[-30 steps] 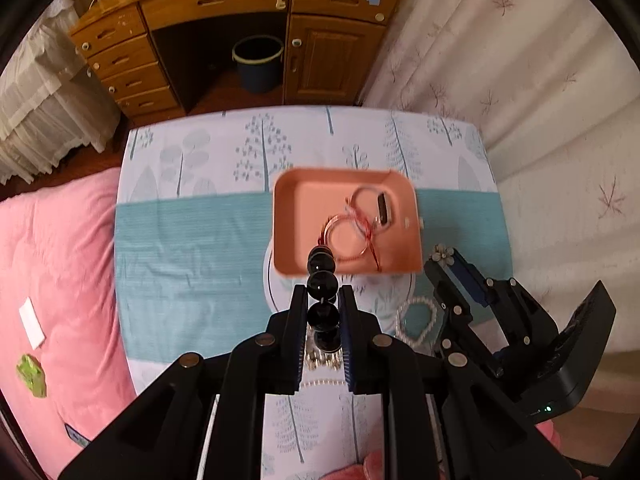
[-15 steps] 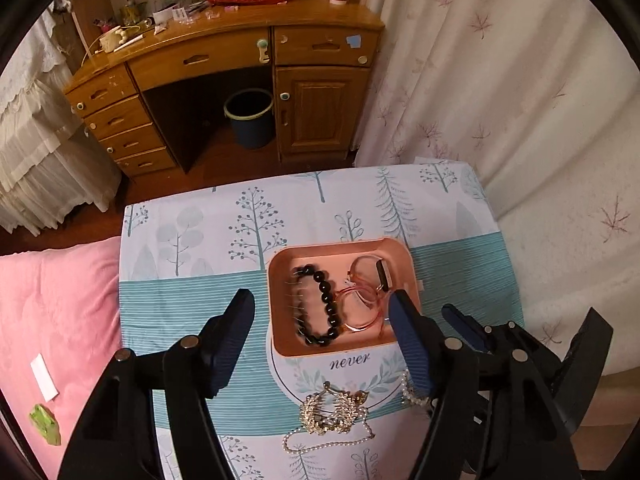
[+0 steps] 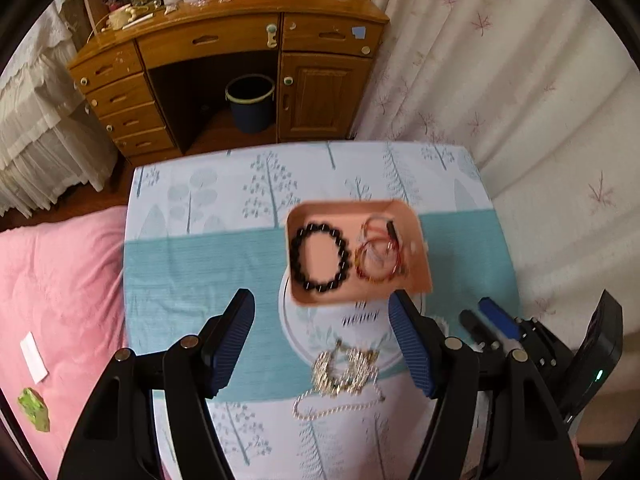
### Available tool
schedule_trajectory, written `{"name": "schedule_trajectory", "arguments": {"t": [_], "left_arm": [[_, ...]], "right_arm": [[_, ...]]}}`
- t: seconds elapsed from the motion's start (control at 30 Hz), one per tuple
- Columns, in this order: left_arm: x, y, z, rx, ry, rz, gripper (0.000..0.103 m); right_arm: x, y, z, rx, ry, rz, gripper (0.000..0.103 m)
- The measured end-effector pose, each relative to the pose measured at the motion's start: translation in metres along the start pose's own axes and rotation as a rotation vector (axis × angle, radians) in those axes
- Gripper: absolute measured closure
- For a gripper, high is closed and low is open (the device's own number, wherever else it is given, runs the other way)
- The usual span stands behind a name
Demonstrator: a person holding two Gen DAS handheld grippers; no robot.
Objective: Organize jewelry
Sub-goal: 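Lower black bead bracelet into pink box with left tool while right tool releases its item there, then move both tools back toward the remaining jewelry pile, then grasp gold leaf hair comb with left tool while right tool grips the pearl bracelet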
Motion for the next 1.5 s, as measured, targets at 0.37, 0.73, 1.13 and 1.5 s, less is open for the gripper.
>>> {"name": "schedule_trajectory", "arguments": {"t": [0.37, 0.73, 1.13, 1.5], "left_arm": [[0.027, 0.014, -0.078, 0.034, -0.035, 0.016, 0.035], [0.028, -0.024, -0.141, 0.178, -0.087, 0.147, 0.014], [0.0, -0.089, -0.161, 0.161, 0.065, 0.041, 0.01], [-0.011, -0.141, -0.168, 0.133, 0.251, 0.015, 0.01]], "right_arm": [[-0.008, 0.04, -0.053, 0.063, -0.229, -0.04, 0.059], [-0.015, 0.033, -0.083, 0.251, -0.202, -0.042, 0.047], [-0.005, 0.015, -0.088, 0.275, 0.424, -0.076, 0.048], [0.003, -0.027, -0.123, 0.247, 0.901, -0.069, 0.059]]}}
Point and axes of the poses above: each gripper's, at about its wrist camera, not at the fingertips, and y roughly against the way its jaws point, x to its left, z to its top, the point moved 7 cm from there along -y, roughly the way its jaws point, and after that the axes turned 1 degree about -z, right-handed, at the moved point
